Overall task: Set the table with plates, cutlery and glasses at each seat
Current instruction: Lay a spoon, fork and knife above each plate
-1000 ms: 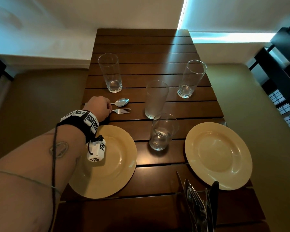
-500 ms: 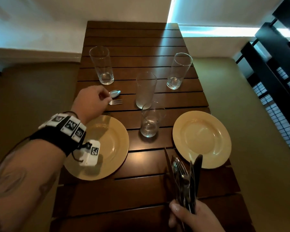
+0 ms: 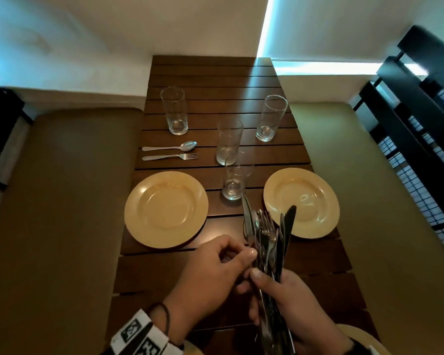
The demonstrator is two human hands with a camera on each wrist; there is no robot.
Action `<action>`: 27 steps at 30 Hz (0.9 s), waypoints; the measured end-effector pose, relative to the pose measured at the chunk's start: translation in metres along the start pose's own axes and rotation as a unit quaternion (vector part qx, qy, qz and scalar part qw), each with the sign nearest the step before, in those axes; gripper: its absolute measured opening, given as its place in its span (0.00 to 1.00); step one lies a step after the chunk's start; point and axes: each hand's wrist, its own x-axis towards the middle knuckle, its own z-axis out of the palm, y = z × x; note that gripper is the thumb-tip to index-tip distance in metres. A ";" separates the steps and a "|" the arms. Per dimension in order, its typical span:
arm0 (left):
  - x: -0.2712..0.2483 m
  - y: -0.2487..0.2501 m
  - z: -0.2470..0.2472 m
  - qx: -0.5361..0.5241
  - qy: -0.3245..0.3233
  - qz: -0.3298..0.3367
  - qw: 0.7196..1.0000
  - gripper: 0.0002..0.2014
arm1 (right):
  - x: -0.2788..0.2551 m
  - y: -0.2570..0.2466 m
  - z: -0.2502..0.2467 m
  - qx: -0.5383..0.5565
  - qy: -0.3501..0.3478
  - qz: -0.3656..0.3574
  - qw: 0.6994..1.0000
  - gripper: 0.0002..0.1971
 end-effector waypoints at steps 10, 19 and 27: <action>-0.036 -0.001 0.003 -0.193 -0.065 -0.055 0.977 0.10 | -0.033 0.005 0.012 -0.002 -0.083 0.012 0.996 0.31; -0.040 0.011 0.003 -0.161 0.021 -0.037 0.986 0.08 | -0.047 0.011 0.012 0.003 -0.079 0.010 0.997 0.21; -0.037 0.001 0.014 -0.245 0.050 -0.060 0.966 0.10 | -0.040 0.014 0.000 0.023 -0.080 0.011 0.996 0.21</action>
